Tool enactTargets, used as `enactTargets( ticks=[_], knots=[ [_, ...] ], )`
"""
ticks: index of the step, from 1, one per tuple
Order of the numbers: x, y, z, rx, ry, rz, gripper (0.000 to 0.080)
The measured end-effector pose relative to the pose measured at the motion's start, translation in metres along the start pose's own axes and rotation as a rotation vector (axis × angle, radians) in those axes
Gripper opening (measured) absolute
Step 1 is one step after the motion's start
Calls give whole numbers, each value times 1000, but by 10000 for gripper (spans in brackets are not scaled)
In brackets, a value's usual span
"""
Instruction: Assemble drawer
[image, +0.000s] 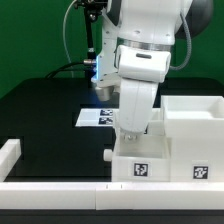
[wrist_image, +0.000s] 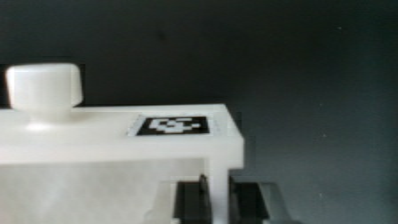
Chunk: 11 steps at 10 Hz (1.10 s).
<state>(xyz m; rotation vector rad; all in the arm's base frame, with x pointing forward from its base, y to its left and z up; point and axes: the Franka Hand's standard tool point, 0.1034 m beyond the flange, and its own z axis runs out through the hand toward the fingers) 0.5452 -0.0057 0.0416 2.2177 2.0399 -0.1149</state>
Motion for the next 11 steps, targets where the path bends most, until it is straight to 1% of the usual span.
enactTargets(
  ticks=[1, 5, 6, 8, 9, 11],
  knots=[
    [0, 0, 0, -1, -5, -35, 35],
    [1, 0, 0, 1, -12, -38, 35],
    [3, -1, 1, 1, -15, -35, 35],
    [8, -1, 2, 8, -16, 16, 35],
    [12, -1, 3, 8, -14, 46, 35],
    [14, -1, 2, 6, -13, 75, 35]
  ],
)
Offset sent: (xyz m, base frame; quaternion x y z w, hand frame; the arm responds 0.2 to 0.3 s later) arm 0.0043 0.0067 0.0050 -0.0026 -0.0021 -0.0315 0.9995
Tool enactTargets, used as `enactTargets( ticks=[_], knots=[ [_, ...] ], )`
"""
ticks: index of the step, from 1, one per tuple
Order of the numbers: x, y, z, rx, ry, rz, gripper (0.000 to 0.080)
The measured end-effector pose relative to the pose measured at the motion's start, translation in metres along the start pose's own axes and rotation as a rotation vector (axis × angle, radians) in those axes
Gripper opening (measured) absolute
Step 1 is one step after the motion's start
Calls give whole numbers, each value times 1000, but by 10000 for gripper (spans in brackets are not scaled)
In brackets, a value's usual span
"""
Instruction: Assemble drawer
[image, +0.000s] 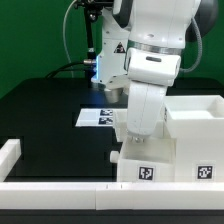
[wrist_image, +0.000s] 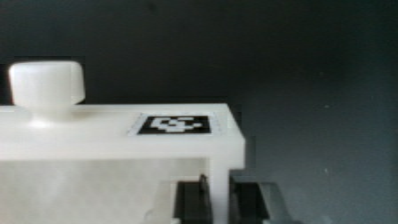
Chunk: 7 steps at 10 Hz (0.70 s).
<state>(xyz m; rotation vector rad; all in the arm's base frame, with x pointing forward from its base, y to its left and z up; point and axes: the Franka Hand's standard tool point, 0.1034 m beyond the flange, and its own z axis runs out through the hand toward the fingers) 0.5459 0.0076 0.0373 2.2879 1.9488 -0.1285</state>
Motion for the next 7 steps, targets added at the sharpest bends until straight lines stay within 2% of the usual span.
enactTargets(
  ticks=[2, 5, 7],
  knots=[
    [-1, -1, 1, -9, 4, 8, 35],
    [-2, -1, 1, -9, 4, 10, 35],
    [-8, 2, -3, -29, -6, -87, 35]
  ],
)
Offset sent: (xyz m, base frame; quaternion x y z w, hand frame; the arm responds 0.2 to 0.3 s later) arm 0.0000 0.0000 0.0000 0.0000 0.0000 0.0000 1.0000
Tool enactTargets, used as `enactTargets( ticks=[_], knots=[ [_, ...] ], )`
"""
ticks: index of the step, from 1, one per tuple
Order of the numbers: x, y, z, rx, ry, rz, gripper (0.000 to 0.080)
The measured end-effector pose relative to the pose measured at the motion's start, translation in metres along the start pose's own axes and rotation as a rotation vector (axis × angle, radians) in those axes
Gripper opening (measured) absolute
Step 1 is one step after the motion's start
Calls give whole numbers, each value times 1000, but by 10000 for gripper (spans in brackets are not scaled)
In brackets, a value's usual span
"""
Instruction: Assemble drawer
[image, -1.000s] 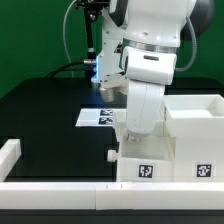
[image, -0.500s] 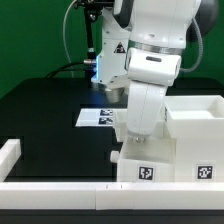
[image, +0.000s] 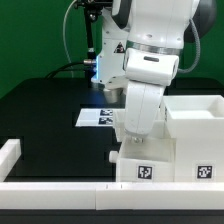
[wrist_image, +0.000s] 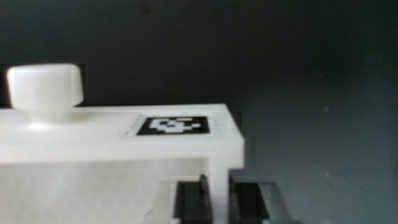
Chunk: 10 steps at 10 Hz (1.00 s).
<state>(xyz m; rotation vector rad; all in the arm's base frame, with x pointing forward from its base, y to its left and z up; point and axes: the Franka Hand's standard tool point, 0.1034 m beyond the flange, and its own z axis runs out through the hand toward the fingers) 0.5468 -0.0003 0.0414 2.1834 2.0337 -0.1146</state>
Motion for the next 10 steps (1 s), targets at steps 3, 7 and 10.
enactTargets(
  ticks=[3, 7, 10],
  knots=[
    [-8, -1, 1, 5, -7, -65, 35],
    [2, -3, 0, 10, -6, 2, 35],
    [2, -3, 0, 10, -6, 17, 35]
  ],
)
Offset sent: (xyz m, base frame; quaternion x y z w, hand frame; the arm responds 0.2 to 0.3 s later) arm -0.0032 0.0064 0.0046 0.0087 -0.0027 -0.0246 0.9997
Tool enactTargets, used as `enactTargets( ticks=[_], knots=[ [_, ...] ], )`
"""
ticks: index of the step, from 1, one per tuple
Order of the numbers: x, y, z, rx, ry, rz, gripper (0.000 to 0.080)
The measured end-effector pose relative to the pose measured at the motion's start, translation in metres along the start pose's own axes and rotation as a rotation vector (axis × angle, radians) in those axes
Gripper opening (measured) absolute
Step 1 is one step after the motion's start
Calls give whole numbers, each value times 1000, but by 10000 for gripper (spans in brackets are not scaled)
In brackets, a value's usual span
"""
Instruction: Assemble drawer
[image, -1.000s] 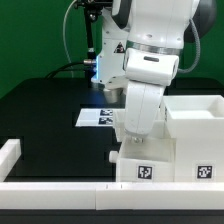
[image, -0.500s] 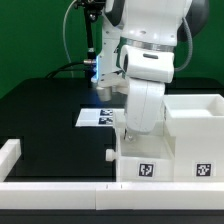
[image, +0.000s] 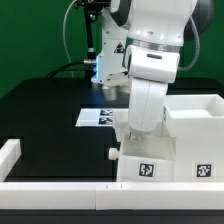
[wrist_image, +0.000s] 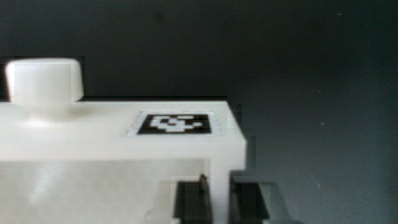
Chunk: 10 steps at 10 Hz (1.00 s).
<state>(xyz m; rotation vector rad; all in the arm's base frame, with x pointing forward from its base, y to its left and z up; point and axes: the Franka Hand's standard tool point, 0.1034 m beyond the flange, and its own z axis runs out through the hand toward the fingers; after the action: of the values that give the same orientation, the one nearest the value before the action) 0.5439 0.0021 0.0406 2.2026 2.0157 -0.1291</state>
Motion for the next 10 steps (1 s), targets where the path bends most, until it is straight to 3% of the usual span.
enactTargets(
  ticks=[7, 10],
  knots=[
    [-9, 4, -7, -9, 3, -20, 35],
    [-6, 1, -1, -3, 3, -29, 35]
  ],
)
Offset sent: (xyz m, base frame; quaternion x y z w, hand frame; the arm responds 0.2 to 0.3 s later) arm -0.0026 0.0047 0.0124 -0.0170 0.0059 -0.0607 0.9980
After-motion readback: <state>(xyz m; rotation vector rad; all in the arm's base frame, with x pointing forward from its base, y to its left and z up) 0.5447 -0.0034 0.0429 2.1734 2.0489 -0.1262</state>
